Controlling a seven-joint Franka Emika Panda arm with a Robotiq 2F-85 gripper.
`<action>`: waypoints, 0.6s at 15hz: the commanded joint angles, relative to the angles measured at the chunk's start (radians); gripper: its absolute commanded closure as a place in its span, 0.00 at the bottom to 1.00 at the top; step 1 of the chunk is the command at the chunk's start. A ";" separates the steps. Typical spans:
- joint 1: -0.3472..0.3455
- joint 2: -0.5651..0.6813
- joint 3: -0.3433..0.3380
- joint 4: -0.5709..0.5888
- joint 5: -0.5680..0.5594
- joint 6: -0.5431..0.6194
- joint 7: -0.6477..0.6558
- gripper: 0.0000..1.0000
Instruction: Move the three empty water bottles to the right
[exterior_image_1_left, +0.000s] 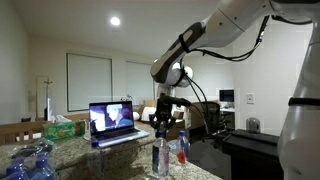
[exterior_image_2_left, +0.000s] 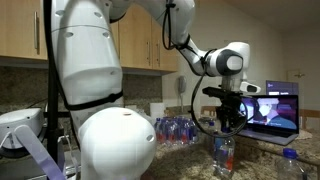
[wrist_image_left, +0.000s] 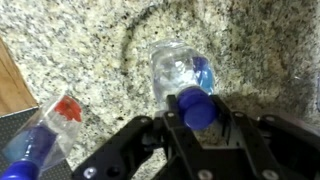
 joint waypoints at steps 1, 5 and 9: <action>-0.043 -0.008 -0.028 0.032 -0.027 -0.055 0.001 0.85; -0.061 0.026 -0.035 0.066 -0.063 -0.065 0.023 0.85; -0.071 0.063 -0.035 0.089 -0.111 -0.036 0.036 0.85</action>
